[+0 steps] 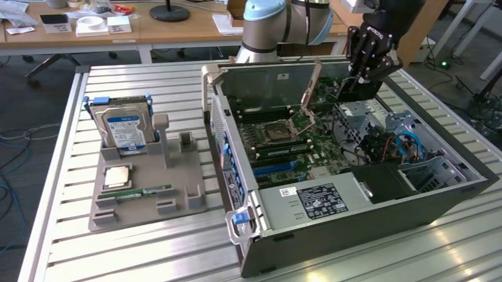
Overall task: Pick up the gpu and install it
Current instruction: 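Insert the gpu into the slot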
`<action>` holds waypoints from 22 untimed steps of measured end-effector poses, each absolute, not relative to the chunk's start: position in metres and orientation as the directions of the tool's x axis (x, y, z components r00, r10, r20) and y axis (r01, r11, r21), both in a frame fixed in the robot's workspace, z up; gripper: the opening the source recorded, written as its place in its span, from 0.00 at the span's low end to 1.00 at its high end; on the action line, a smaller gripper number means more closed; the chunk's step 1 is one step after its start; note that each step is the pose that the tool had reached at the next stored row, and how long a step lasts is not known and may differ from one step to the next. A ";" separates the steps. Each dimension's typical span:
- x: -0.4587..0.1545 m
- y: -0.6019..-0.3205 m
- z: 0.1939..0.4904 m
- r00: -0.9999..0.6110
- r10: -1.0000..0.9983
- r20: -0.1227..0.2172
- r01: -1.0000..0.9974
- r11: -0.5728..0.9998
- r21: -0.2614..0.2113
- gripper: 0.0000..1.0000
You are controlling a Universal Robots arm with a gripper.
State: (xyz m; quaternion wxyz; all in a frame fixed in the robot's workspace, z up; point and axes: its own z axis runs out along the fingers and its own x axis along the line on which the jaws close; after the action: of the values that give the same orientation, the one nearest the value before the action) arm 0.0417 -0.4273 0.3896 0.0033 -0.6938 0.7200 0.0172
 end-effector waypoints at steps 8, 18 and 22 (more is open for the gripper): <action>0.025 -0.427 0.388 -0.037 -0.999 -0.029 -0.999 0.037 0.016 0.26; 0.010 -0.427 0.387 -0.037 -0.999 -0.029 -0.999 0.037 0.014 0.26; 0.006 -0.427 0.387 -0.037 -0.999 -0.029 -0.999 0.037 0.013 0.26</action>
State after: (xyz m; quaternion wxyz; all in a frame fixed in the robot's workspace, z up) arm 0.0062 -0.4266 0.3871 0.0058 -0.6938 0.7200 0.0149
